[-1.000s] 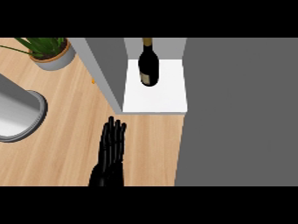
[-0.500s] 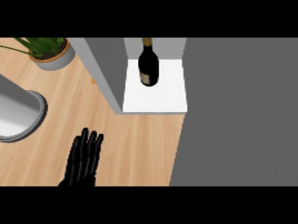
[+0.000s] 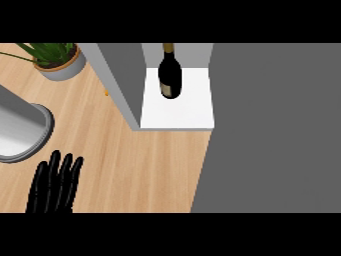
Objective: Pick up the wine, place it into the cabinet and close the cabinet
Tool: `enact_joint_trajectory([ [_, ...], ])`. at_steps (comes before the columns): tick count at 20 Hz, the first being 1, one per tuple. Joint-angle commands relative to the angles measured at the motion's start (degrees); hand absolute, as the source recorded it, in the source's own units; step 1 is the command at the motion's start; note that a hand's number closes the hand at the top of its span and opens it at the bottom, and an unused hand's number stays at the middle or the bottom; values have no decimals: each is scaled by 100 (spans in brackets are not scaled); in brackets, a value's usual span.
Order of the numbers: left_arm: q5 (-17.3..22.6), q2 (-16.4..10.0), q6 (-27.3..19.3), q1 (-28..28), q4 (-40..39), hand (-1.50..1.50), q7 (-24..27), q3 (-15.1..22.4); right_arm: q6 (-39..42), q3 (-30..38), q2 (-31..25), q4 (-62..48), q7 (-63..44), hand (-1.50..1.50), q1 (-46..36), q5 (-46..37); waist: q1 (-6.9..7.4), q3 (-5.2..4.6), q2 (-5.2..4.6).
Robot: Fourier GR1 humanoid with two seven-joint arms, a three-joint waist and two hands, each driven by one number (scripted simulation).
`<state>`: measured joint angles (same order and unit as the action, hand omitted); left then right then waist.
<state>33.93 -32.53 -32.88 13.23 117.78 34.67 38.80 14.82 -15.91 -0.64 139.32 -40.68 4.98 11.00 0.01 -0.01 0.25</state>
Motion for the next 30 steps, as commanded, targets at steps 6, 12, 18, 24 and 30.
enact_joint_trajectory([
  [6, 685, -493, 454, 388, 348, -150, -55, -1197, 373, -1356, -197, 1001, -147, 150, 543, 237, -51, 3, 10],
  [12, 1318, -1058, 1246, 1138, 611, -150, 26, -2210, -132, -2626, 64, 722, -232, 150, 304, -561, 26, -5, 23],
  [18, 1539, -1092, 1904, 1024, 3, -150, -4, -2574, -1338, -3744, 63, 491, -402, 150, -456, -1284, 3, -16, 12],
  [24, 1705, -1236, 1971, 1104, 159, -150, -281, -2843, -1814, -4142, 44, 252, -27, 150, -488, -1744, -15, -16, 35],
  [30, 1871, -1275, 2231, 1110, 41, -150, -396, -3063, -2484, -4156, 39, -53, 32, 150, -1293, -2064, 43, -30, 43],
])
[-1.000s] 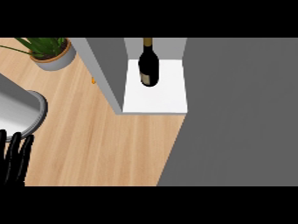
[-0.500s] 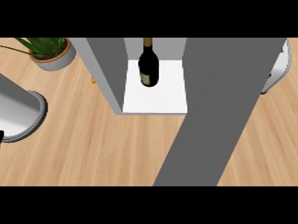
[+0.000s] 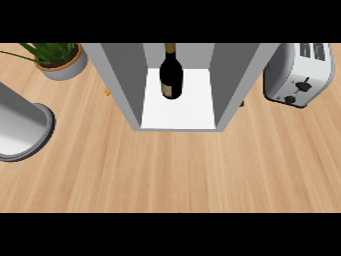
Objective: Pick up the wine, place it into the cabinet and close the cabinet
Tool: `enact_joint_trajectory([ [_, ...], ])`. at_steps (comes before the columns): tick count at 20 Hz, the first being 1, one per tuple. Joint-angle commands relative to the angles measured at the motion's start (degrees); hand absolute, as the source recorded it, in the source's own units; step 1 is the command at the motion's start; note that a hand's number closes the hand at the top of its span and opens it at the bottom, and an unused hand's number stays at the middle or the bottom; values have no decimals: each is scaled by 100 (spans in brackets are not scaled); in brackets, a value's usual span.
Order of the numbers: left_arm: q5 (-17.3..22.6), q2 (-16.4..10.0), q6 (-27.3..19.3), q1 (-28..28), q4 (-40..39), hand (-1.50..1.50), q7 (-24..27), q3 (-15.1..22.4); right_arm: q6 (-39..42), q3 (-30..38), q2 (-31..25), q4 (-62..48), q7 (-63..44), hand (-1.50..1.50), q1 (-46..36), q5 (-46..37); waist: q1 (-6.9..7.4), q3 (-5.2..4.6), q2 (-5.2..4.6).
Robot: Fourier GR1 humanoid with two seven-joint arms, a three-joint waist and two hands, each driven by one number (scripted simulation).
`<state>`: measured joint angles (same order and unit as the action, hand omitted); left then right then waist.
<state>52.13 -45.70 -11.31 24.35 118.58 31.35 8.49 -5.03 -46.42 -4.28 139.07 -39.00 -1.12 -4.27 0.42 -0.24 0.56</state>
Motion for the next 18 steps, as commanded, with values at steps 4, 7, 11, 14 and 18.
enact_joint_trajectory([
  [4, 321, 43, 101, -148, 204, -150, -379, -244, -1335, -844, 404, -794, -272, 150, -1778, -583, 60, 5, -35],
  [7, 255, 115, 250, -342, -186, -150, -365, -151, -1668, -909, 390, -910, -446, 150, -2265, -575, 40, -4, -42],
  [11, 113, 244, 369, -280, -142, -150, -286, -23, -1861, -309, 380, -1172, -688, 150, -3025, 125, 186, -5, -65],
  [14, 296, 264, 409, -560, -345, -150, -384, -226, -2199, -124, 381, -1613, -371, 150, -3533, 478, 198, -4, -86],
  [18, 144, 372, 198, -591, -154, -150, -535, -15, -2598, 298, 400, -2436, -389, 150, -4699, 989, 218, 5, -69],
])
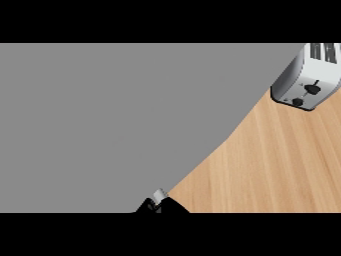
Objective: Pick up the wine, place it into the cabinet and close the cabinet
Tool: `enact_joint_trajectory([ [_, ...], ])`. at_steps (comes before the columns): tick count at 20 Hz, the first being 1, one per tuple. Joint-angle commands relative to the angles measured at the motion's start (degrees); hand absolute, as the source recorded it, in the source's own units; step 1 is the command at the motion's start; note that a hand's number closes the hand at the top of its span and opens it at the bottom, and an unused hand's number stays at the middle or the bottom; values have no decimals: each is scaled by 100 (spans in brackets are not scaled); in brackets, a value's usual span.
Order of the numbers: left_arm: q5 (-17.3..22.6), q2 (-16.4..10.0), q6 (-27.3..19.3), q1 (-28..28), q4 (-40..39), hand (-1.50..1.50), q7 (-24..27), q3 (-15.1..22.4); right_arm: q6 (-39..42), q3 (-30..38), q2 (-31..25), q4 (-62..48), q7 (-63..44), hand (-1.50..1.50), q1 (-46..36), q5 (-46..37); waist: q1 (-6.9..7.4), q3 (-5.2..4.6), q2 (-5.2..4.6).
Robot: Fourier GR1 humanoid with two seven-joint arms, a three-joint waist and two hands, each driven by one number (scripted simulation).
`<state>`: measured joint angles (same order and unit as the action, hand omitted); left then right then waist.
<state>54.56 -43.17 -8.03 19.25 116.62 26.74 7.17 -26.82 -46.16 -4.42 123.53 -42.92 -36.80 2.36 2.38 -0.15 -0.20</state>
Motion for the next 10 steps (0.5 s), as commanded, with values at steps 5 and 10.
enact_joint_trajectory([
  [5, -329, 354, -136, -183, -108, -150, -29, 202, -157, 1203, 433, -2196, 355, 150, -2328, 1058, -42, 5, 0],
  [10, -223, 366, 19, -344, -410, -150, -126, -51, 43, 1359, 439, -3522, 949, 150, -3073, 762, -79, 3, -1],
])
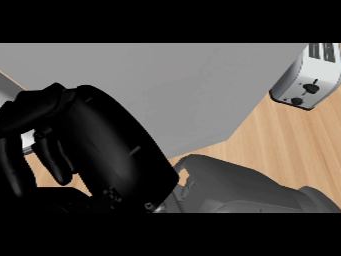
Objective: Pick up the wine, place it into the cabinet and close the cabinet
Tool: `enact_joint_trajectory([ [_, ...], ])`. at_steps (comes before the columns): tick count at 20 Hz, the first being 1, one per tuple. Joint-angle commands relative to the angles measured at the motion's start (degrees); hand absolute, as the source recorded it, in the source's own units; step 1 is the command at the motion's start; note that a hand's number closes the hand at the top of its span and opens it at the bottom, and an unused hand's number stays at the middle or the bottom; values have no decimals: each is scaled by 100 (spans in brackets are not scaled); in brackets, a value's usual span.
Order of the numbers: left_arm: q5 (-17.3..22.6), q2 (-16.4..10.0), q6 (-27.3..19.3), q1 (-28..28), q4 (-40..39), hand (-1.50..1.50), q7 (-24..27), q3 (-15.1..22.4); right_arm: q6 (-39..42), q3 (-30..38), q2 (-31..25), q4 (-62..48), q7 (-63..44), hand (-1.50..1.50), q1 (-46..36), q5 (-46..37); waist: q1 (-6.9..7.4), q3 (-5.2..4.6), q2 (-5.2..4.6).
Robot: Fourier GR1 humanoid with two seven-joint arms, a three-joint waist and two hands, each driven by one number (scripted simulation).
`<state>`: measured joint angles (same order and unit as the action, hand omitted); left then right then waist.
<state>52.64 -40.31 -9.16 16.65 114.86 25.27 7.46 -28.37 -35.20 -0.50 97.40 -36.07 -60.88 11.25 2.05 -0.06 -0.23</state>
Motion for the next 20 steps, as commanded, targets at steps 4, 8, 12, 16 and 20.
enact_joint_trajectory([
  [4, 33, 106, -44, -169, -82, -150, -240, -227, 642, 841, 46, -1809, 781, 150, -944, -170, -64, -1, -1],
  [8, -77, 204, 339, -97, -367, -150, -145, -356, 832, 1233, 48, -2342, 953, 150, -988, -55, -98, 0, 10],
  [12, -402, 379, -176, -124, 117, -150, -301, -106, 1401, 1685, -100, -3156, 1523, 150, -985, 154, -79, 5, -5],
  [16, -492, 410, 150, -163, -266, -150, -128, -151, 1491, 1608, -200, -3443, 1943, 150, -876, 179, -97, 0, -21],
  [20, -420, 338, -112, -134, 183, -150, -430, -141, 1468, 1647, -385, -3773, 2119, 150, -1055, 158, -27, 4, -26],
])
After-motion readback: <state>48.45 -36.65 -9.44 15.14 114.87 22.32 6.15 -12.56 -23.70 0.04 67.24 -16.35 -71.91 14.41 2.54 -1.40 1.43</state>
